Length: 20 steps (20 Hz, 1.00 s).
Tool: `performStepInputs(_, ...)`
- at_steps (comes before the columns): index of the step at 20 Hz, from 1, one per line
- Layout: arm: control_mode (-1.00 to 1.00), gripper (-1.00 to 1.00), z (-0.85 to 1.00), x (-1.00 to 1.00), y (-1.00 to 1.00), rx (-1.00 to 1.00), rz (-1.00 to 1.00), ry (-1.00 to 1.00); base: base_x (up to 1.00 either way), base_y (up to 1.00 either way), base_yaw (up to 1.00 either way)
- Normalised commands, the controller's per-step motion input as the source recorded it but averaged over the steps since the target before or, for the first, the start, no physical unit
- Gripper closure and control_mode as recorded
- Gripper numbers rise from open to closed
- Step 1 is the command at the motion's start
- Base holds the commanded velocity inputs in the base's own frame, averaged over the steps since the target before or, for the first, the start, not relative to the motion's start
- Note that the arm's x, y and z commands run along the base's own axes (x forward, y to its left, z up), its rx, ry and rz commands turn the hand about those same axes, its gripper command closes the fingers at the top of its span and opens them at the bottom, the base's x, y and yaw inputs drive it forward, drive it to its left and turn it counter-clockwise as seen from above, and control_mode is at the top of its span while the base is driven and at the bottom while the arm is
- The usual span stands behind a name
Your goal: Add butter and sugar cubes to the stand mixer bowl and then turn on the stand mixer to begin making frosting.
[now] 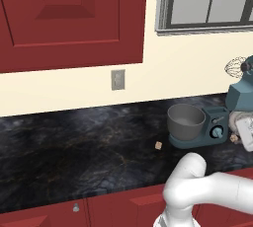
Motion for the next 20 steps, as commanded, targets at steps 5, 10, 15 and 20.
performStepInputs(5, -1.0, 1.0, -0.24, -0.18, 0.12, 0.0, 0.04, 0.0, 0.0, 0.0, 0.0)
performStepInputs(10, -1.0, 1.0, -0.11, -0.12, 0.08, 0.0, 0.02, 0.0, 0.0, 0.0, 0.0)
performStepInputs(15, -1.0, 1.0, 0.0, -0.3, 0.0, 0.0, 0.0, 0.0, 0.0, 0.0, 0.0)
performStepInputs(20, -1.0, 1.0, 0.02, -0.46, 0.02, 0.0, 0.0, 0.0, 0.0, 0.0, 0.0)
